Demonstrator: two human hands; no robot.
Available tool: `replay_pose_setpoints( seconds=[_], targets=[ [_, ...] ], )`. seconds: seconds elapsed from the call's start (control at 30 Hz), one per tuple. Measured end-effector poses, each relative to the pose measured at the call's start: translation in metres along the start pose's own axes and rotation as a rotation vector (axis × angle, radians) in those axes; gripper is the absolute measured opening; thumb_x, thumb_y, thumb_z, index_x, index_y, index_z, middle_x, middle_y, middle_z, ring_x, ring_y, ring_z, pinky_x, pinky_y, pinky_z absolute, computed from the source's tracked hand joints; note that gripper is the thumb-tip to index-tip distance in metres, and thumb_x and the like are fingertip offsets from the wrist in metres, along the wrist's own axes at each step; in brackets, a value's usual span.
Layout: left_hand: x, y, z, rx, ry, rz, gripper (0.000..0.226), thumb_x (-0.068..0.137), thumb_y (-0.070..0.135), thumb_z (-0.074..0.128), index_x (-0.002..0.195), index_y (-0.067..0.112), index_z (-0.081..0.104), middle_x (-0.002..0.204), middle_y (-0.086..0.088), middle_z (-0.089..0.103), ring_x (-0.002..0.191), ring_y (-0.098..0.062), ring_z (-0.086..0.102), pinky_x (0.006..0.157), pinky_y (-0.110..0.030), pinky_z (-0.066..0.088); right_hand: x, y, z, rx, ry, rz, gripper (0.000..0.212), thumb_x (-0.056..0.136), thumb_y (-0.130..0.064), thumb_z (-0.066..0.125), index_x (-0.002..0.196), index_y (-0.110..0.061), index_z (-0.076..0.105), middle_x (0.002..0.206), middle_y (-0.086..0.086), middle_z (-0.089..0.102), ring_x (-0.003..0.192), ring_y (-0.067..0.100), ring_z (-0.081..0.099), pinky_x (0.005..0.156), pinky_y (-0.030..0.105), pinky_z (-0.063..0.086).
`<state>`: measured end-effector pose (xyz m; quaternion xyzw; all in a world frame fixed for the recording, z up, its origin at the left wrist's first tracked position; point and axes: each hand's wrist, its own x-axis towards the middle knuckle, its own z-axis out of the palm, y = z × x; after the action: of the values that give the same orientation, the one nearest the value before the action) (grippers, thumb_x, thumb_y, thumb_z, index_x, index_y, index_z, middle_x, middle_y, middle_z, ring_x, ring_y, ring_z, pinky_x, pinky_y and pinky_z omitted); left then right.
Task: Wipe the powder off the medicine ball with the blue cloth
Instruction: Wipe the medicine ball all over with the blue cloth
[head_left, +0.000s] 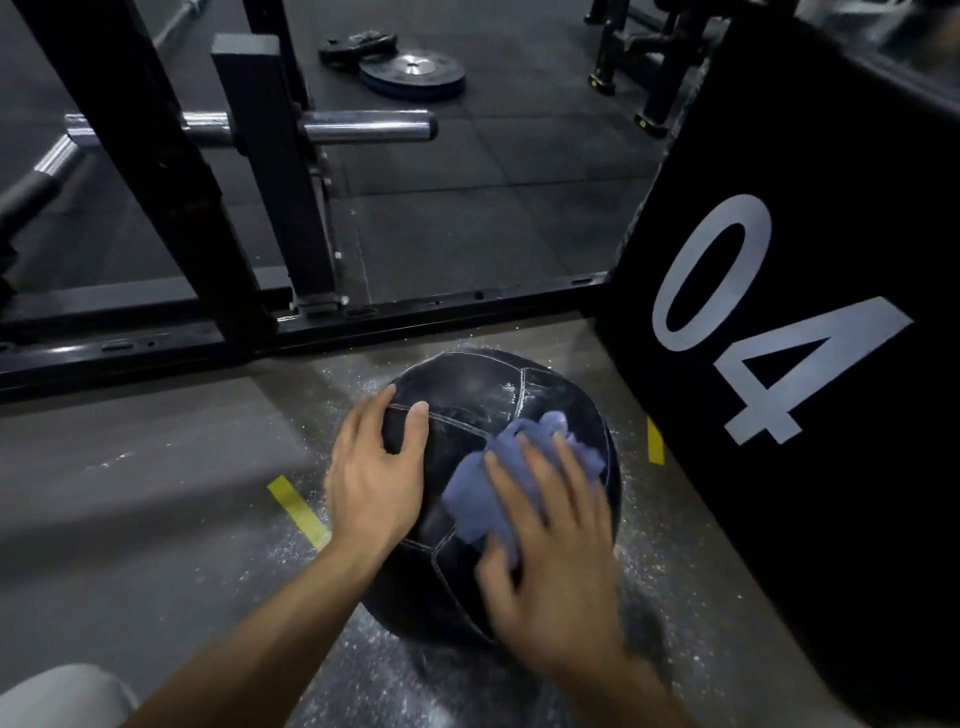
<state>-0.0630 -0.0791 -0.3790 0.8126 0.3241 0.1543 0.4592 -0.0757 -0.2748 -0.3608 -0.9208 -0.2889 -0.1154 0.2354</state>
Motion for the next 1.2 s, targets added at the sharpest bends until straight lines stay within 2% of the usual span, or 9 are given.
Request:
replay_pose_setpoints(
  seconds=[0.23, 0.33, 0.5, 0.6, 0.67, 0.73, 0.83, 1.07, 1.2],
  targets=[
    [-0.011, 0.002, 0.003, 0.059, 0.016, 0.099, 0.079, 0.083, 0.085, 0.036, 0.142, 0.034, 0.048, 0.149, 0.009, 0.05, 0.14, -0.02, 0.046, 0.114, -0.054, 0.038, -0.004, 0.001, 0.001, -0.012, 0.031, 0.077, 0.073, 0.092, -0.041, 0.05, 0.163, -0.029, 0.041, 0.175, -0.002, 0.027, 0.164, 0.025, 0.015, 0.126, 0.061, 0.024],
    [-0.012, 0.006, 0.006, 0.074, 0.025, 0.102, 0.077, 0.083, 0.083, 0.038, 0.14, 0.033, 0.05, 0.146, 0.01, 0.05, 0.138, -0.019, 0.046, 0.114, -0.053, 0.038, 0.038, 0.017, -0.008, 0.031, -0.059, 0.264, 0.067, 0.096, -0.048, 0.035, 0.161, -0.035, 0.042, 0.171, -0.008, 0.032, 0.163, 0.018, 0.017, 0.131, 0.052, 0.018],
    [-0.014, 0.014, 0.011, 0.081, 0.04, 0.094, 0.079, 0.082, 0.085, 0.037, 0.138, 0.032, 0.05, 0.144, 0.012, 0.049, 0.138, -0.017, 0.044, 0.115, -0.054, 0.036, 0.126, 0.054, -0.026, 0.146, -0.258, 0.612, 0.057, 0.088, -0.049, 0.029, 0.127, -0.032, 0.067, 0.149, 0.0, 0.06, 0.14, 0.03, 0.052, 0.118, 0.057, 0.037],
    [-0.02, 0.015, 0.014, 0.092, 0.044, 0.108, 0.078, 0.083, 0.085, 0.037, 0.138, 0.032, 0.05, 0.145, 0.011, 0.049, 0.138, -0.017, 0.044, 0.114, -0.055, 0.036, 0.152, 0.064, -0.032, 0.085, -0.324, 0.826, 0.06, 0.089, -0.052, 0.03, 0.136, -0.036, 0.062, 0.147, 0.006, 0.057, 0.142, 0.037, 0.045, 0.119, 0.07, 0.021],
    [-0.025, 0.014, 0.015, 0.103, 0.055, 0.115, 0.077, 0.083, 0.084, 0.038, 0.139, 0.031, 0.051, 0.145, 0.01, 0.049, 0.138, -0.018, 0.044, 0.114, -0.054, 0.037, 0.158, 0.07, -0.031, 0.127, -0.334, 0.88, 0.059, 0.089, -0.054, 0.034, 0.136, -0.032, 0.063, 0.145, 0.008, 0.058, 0.136, 0.038, 0.05, 0.118, 0.064, 0.03],
    [-0.026, 0.013, 0.015, 0.095, 0.067, 0.107, 0.078, 0.084, 0.083, 0.038, 0.139, 0.03, 0.051, 0.145, 0.009, 0.05, 0.138, -0.018, 0.045, 0.113, -0.054, 0.038, 0.158, 0.069, -0.028, 0.215, -0.362, 0.842, 0.054, 0.091, -0.051, 0.036, 0.124, -0.025, 0.069, 0.132, 0.011, 0.068, 0.119, 0.037, 0.062, 0.108, 0.05, 0.047],
    [-0.025, 0.013, 0.016, 0.08, 0.081, 0.095, 0.076, 0.085, 0.082, 0.037, 0.139, 0.029, 0.052, 0.145, 0.008, 0.051, 0.137, -0.02, 0.047, 0.112, -0.056, 0.04, 0.148, 0.056, -0.028, 0.185, -0.321, 0.656, 0.048, 0.09, -0.045, 0.03, 0.107, -0.024, 0.07, 0.123, 0.011, 0.07, 0.112, 0.038, 0.064, 0.1, 0.049, 0.052],
    [-0.032, 0.008, 0.019, 0.089, 0.114, 0.11, 0.067, 0.091, 0.073, 0.039, 0.14, 0.029, 0.052, 0.145, 0.005, 0.052, 0.134, -0.023, 0.052, 0.108, -0.051, 0.044, 0.064, 0.017, -0.027, 0.029, -0.129, 0.055, 0.061, 0.09, -0.046, 0.042, 0.148, -0.034, 0.058, 0.156, -0.008, 0.052, 0.151, 0.021, 0.038, 0.118, 0.052, 0.036],
    [-0.028, 0.003, 0.019, 0.048, 0.078, 0.108, 0.061, 0.096, 0.072, 0.046, 0.139, 0.028, 0.052, 0.144, 0.002, 0.051, 0.131, -0.024, 0.053, 0.106, -0.053, 0.044, 0.002, 0.008, -0.003, -0.065, -0.079, -0.194, 0.07, 0.084, -0.041, 0.061, 0.152, -0.025, 0.057, 0.165, 0.001, 0.045, 0.161, 0.027, 0.025, 0.124, 0.064, 0.023]
  ],
)
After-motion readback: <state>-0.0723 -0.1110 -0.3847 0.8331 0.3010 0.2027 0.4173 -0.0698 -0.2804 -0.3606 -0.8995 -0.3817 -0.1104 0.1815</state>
